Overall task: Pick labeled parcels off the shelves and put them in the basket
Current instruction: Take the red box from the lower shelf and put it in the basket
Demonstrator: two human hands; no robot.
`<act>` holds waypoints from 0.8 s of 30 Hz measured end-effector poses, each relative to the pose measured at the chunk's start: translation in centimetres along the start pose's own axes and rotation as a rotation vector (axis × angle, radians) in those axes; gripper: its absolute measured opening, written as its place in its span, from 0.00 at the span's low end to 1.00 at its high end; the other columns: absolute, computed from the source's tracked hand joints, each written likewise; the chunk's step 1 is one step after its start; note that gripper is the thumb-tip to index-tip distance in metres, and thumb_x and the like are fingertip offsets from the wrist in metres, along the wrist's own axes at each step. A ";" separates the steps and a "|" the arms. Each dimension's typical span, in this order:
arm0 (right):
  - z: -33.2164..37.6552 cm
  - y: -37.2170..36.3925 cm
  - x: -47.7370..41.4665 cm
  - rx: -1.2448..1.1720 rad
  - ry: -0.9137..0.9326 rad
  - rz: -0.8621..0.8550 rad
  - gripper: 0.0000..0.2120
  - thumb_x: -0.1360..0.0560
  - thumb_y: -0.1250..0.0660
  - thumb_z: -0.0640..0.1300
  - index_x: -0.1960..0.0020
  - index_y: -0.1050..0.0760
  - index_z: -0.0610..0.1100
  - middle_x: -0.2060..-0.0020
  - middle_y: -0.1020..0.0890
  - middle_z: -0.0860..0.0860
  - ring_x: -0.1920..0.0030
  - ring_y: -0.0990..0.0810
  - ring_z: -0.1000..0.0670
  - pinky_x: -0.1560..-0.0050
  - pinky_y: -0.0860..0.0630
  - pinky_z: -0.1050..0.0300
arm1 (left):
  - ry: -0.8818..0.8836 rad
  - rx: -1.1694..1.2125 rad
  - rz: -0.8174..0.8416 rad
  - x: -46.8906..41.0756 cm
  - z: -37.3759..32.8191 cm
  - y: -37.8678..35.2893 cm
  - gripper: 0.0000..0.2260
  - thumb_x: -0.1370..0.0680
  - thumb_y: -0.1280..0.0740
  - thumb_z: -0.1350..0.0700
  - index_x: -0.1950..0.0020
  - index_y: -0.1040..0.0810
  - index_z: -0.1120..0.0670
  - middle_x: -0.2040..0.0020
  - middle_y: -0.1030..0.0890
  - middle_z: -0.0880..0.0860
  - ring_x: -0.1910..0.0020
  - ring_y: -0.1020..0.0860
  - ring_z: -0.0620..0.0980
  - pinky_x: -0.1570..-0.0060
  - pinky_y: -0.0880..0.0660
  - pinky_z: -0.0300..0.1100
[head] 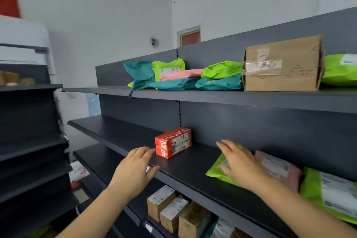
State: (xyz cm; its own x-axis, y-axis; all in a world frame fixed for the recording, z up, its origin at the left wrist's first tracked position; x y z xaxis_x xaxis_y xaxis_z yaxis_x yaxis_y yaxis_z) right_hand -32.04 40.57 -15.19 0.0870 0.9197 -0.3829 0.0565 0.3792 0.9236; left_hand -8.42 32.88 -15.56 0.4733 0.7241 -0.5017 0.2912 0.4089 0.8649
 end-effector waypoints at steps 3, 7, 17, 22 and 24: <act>0.3 -2.6 -2.7 -0.019 0.007 0.038 0.33 0.22 0.40 0.54 0.23 0.50 0.47 0.24 0.45 0.50 0.25 0.44 0.49 0.26 0.46 0.55 | 0.022 0.010 0.016 -2.3 1.7 -2.3 0.27 0.22 0.42 0.40 0.25 0.40 0.48 0.27 0.36 0.46 0.28 0.38 0.47 0.32 0.36 0.41; 0.4 -5.2 -6.5 -0.012 -0.015 0.061 0.33 0.22 0.40 0.54 0.23 0.51 0.47 0.24 0.47 0.51 0.25 0.45 0.49 0.26 0.47 0.56 | 0.013 0.070 0.021 -7.0 4.2 -5.3 0.28 0.22 0.42 0.39 0.25 0.41 0.48 0.28 0.36 0.46 0.29 0.38 0.48 0.33 0.36 0.42; 1.4 -10.5 -13.8 0.080 -0.254 0.147 0.33 0.22 0.39 0.54 0.23 0.49 0.46 0.25 0.44 0.49 0.26 0.42 0.48 0.27 0.45 0.56 | -0.080 0.293 0.164 -18.5 8.2 -16.4 0.33 0.25 0.38 0.37 0.24 0.44 0.48 0.26 0.40 0.51 0.29 0.39 0.56 0.31 0.39 0.49; 3.1 -11.4 -15.8 0.067 -0.315 0.171 0.32 0.21 0.40 0.53 0.23 0.51 0.46 0.24 0.45 0.49 0.25 0.44 0.48 0.27 0.46 0.56 | -0.025 0.438 0.288 -21.6 8.7 -20.9 0.39 0.29 0.35 0.34 0.24 0.44 0.47 0.28 0.38 0.56 0.32 0.34 0.61 0.35 0.32 0.53; 3.5 -11.6 -16.1 0.063 -0.333 0.176 0.32 0.21 0.40 0.53 0.23 0.50 0.46 0.24 0.45 0.49 0.25 0.44 0.48 0.26 0.46 0.56 | 0.003 0.458 0.299 -22.0 8.9 -22.0 0.37 0.29 0.34 0.35 0.25 0.41 0.47 0.31 0.34 0.57 0.36 0.30 0.61 0.38 0.29 0.52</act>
State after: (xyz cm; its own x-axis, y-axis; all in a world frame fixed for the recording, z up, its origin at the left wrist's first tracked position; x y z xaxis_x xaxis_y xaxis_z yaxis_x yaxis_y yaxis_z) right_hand -30.64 20.98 -19.85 0.4185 0.8828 -0.2132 0.0724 0.2016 0.9768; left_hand -17.88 3.02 -23.66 0.5885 0.7739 -0.2340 0.4766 -0.0983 0.8736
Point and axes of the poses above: each hand's wrist, its own x-axis away from the middle knuckle, its own y-axis out of the back of the hand, z = x × y, the point moved 9 cm from there along -x, towards the middle knuckle
